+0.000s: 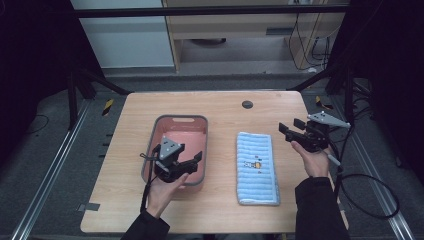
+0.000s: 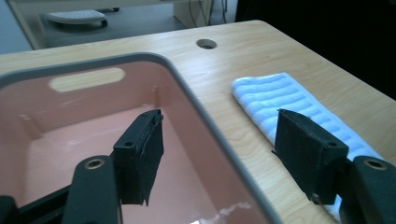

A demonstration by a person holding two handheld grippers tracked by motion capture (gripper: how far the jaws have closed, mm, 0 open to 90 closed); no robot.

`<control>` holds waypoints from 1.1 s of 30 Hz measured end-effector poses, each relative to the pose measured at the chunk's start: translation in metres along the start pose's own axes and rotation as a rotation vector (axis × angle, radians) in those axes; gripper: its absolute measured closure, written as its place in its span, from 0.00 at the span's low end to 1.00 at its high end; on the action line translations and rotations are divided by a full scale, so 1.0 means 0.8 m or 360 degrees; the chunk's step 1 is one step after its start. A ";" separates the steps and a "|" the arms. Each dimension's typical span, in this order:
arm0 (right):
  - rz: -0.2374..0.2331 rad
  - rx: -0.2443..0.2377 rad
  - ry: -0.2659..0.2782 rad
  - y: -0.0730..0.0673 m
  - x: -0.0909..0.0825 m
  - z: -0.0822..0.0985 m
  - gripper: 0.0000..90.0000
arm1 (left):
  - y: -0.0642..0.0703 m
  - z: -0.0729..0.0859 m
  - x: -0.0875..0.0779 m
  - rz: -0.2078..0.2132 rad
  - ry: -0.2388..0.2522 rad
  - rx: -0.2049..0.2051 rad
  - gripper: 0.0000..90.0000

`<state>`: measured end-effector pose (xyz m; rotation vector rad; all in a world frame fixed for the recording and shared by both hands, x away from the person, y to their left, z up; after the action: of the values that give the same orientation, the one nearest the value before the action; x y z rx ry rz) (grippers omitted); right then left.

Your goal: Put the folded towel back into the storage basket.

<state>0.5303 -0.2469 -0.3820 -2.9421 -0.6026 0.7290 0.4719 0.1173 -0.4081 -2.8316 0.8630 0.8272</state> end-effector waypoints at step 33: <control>-0.0001 -0.0038 -0.0159 0.011 0.066 0.013 0.47 | 0.111 0.052 0.090 0.0241 -0.0229 0.0094 0.36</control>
<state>0.5716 -0.2351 -0.4161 -2.9412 -0.6238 0.8792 0.4545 0.0158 -0.4728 -2.6440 1.0709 0.9921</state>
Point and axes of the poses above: each handheld gripper's, and its own axes: x roughly forward along the jaws, z roughly out of its underside, y roughly to its right, the point moved 3 cm from there along x, roughly forward along the jaws, and after that the axes turned 4 degrees about -y, right-handed, at the moved point
